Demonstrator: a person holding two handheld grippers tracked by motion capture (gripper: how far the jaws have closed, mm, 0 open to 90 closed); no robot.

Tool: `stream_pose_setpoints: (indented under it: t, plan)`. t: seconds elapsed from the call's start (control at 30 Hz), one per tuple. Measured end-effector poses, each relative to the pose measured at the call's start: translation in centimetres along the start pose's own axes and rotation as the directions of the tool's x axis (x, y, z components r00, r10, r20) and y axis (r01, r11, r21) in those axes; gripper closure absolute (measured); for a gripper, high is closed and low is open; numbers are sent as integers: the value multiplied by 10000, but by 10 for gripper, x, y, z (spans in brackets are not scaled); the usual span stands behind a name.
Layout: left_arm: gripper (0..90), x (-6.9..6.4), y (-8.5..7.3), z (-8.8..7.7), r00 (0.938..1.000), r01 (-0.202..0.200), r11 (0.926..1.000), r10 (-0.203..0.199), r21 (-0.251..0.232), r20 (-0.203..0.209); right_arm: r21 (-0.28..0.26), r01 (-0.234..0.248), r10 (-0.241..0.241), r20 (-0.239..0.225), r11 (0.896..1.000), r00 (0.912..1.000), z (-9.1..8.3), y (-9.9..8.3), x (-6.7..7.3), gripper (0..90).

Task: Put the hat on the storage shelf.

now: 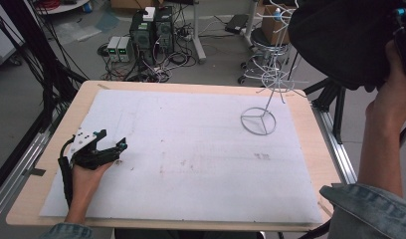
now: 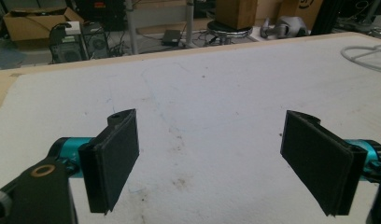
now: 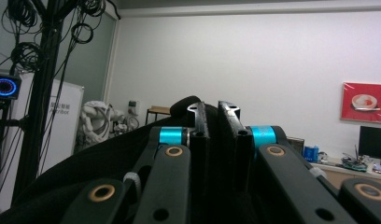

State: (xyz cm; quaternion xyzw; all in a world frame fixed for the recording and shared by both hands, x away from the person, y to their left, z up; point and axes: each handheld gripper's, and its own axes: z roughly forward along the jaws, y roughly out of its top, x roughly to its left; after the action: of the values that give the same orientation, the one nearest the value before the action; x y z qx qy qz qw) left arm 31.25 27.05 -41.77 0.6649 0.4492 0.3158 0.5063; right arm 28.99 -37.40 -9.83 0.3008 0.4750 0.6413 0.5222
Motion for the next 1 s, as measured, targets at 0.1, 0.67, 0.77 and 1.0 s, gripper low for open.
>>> stream_pose_setpoints:
  t: [0.1, 0.67, 0.77, 1.0]
  plan:
    - [196, 0, 0, 0, 10000, 31, 10000, -31, -38, -14, 7, -55, 55, -74, 10000, 10000, -3, -5, 1, 822]
    - [196, 0, 0, 0, 10000, 0, 10000, 0, 7, -10, 826, 193, -130, -761, 9964, 9970, -9, -41, 15, 814]
    - [196, 0, 0, 0, 10000, 6, 10000, -6, -3, -14, 965, 152, -74, -816, 9952, 9966, -10, -45, 18, 814]
    - [196, 0, 0, 1, 10000, -2, 10000, 2, 44, -33, 1351, 188, -67, -898, 9907, 9959, -13, -60, 21, 814]
